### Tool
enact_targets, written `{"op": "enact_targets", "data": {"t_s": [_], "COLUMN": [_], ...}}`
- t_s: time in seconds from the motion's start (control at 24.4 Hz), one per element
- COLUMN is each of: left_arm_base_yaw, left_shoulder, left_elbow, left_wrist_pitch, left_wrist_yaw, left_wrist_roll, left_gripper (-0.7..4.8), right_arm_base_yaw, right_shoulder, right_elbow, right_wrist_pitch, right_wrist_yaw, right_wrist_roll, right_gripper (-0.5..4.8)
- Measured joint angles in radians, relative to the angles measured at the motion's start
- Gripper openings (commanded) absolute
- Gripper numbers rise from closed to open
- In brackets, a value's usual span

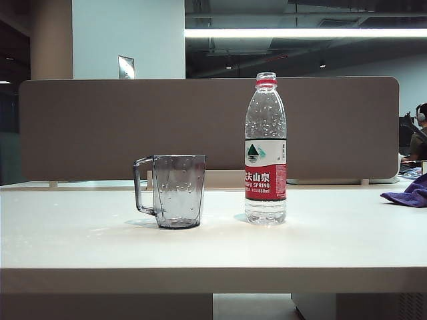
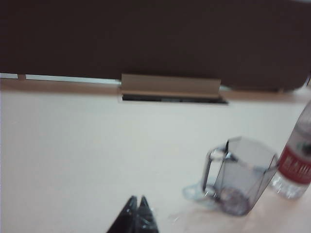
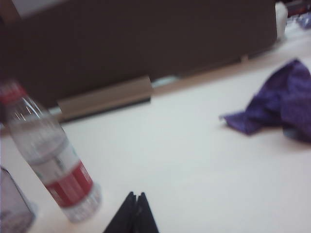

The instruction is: Pick up the mineral water bottle on the table and pour a little water into the mug.

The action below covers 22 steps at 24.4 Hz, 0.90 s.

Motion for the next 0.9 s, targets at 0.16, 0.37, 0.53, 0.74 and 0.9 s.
{"op": "enact_targets", "data": {"t_s": [0.16, 0.37, 0.53, 0.74, 0.9], "left_arm_base_yaw": [0.0, 0.0, 0.0, 0.0, 0.0], "left_shoulder": [0.002, 0.003, 0.011, 0.192, 0.409], "left_elbow": [0.073, 0.1, 0.141, 0.322, 0.328], "left_wrist_pitch": [-0.07, -0.245, -0.262, -0.263, -0.354], "left_wrist_yaw": [0.108, 0.225, 0.26, 0.277, 0.376], "left_wrist_roll": [-0.074, -0.082, -0.09, -0.065, 0.048], "left_gripper": [-0.05, -0.05, -0.05, -0.05, -0.05], "right_arm_base_yaw": [0.005, 0.005, 0.005, 0.005, 0.01], "right_shoulder": [0.002, 0.004, 0.106, 0.3, 0.419], "right_elbow": [0.096, 0.21, 0.294, 0.423, 0.425], "right_wrist_pitch": [-0.03, -0.141, -0.21, -0.232, -0.248], "right_wrist_yaw": [-0.083, -0.13, -0.246, -0.323, -0.475], "right_wrist_roll": [0.02, 0.038, 0.042, 0.023, -0.029], "right_gripper": [-0.05, -0.05, -0.05, -0.05, -0.01]}}
